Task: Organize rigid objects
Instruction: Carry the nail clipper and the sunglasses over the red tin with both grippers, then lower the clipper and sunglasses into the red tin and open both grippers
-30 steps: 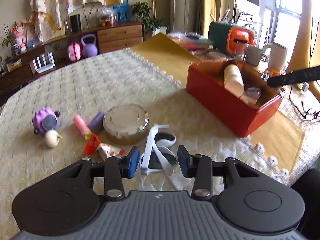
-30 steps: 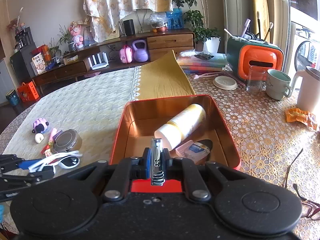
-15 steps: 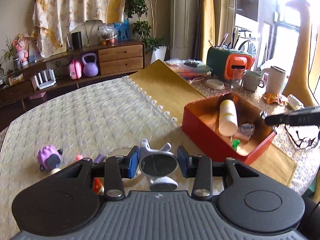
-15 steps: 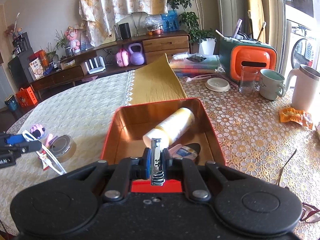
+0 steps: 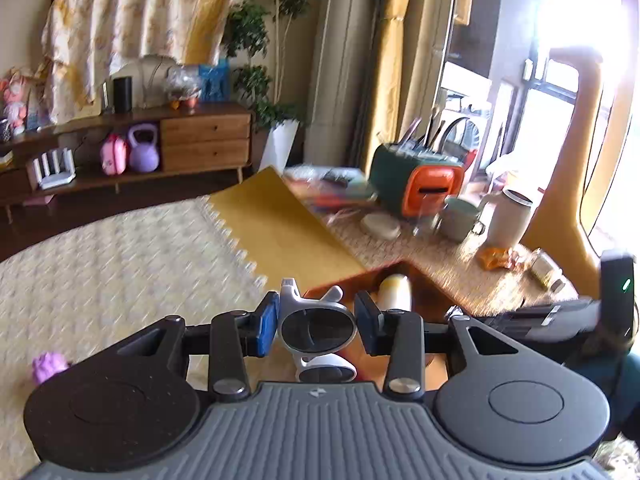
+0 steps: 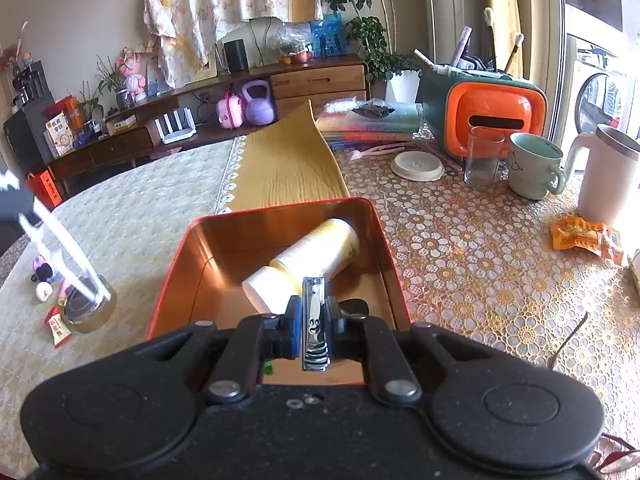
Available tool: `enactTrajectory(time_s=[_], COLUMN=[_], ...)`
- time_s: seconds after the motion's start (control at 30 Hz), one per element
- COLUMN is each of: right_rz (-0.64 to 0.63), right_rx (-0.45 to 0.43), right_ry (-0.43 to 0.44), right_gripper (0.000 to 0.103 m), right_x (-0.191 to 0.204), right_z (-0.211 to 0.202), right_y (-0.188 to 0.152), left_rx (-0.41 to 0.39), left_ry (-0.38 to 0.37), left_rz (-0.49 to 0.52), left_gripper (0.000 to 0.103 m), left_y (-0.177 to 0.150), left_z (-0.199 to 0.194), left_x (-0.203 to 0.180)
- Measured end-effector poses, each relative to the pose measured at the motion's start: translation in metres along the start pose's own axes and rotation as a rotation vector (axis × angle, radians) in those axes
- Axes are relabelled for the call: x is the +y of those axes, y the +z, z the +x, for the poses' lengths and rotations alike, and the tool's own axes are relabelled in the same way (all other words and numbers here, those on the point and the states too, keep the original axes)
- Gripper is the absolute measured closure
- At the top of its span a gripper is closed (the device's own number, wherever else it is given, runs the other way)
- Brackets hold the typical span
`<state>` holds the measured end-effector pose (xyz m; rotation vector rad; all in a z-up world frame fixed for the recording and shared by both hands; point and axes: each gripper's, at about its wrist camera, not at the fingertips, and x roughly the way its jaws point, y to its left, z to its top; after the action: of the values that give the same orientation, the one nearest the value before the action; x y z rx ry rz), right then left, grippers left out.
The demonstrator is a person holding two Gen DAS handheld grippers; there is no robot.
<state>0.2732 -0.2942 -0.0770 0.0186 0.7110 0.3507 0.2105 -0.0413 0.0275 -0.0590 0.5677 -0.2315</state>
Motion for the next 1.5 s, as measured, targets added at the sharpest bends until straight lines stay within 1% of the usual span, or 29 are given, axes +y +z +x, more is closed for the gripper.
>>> enactTrajectory(time_s=[0.1,0.2,0.27,0.37,0.47,0.57,0.63,0.73,0.8,0.93,1.03,1.13,1.33,1.4,1.5], right_rz=[-0.006,-0.014,-0.019,-0.025,-0.036,-0.036,-0.035,-0.035,-0.038,-0.042,-0.044,-0.051,-0.068,-0.069,-0.067], right_rx=[0.01,0.018,0.023,0.032,0.04,0.052,0.056,0.061,0.063,0.067,0.074,0.08,0.096,0.101,0.106], right_ry=[0.002,0.006,0.01,0.015,0.019,0.018,0.019,0.022,0.024,0.028,0.029,0.027,0.028,0.025,0.027], right_gripper=[0.092,0.092,0.092,0.092,0.092,0.092,0.092,0.092,0.092,0.092,0.092,0.092,0.091,0.089,0.086], right_x=[-0.002,-0.004,-0.005,-0.007,-0.009,-0.012,-0.014,-0.015,-0.015,-0.016,-0.017,-0.016,-0.014,-0.013,-0.013], right_z=[0.005,0.009,0.011,0.014,0.017,0.023,0.026,0.028,0.029,0.031,0.033,0.035,0.038,0.039,0.04], right_y=[0.0,-0.001,-0.001,-0.002,-0.002,-0.002,-0.001,-0.002,-0.002,-0.002,-0.002,-0.002,-0.001,-0.001,-0.002], left_rx=[-0.017,-0.013,-0.009,0.006,0.01,0.028,0.025,0.009,0.024,0.042,0.042,0.072,0.161,0.197,0.236], left_ry=[0.005,-0.024,-0.011,0.003,0.035,0.042,0.039,0.054,0.051,0.05,0.043,0.033,0.043,0.033,0.03], left_rz=[0.033,0.057,0.104,0.138,0.183,0.178,0.174,0.19,0.178,0.171,0.161,0.146,0.138,0.142,0.145], left_gripper=[0.064,0.064,0.064,0.064,0.064,0.064,0.064,0.063,0.063,0.063,0.063,0.063,0.064,0.075,0.076], left_y=[0.01,0.017,0.019,0.019,0.017,0.014,0.012,0.006,0.003,-0.003,-0.007,-0.012,-0.029,-0.032,-0.037], left_z=[0.014,0.038,0.055,0.079,0.1,0.117,0.124,0.133,0.141,0.147,0.145,0.141,0.144,0.149,0.156], left_x=[-0.016,-0.031,-0.043,-0.053,-0.062,-0.064,-0.065,-0.068,-0.068,-0.067,-0.067,-0.065,-0.066,-0.068,-0.071])
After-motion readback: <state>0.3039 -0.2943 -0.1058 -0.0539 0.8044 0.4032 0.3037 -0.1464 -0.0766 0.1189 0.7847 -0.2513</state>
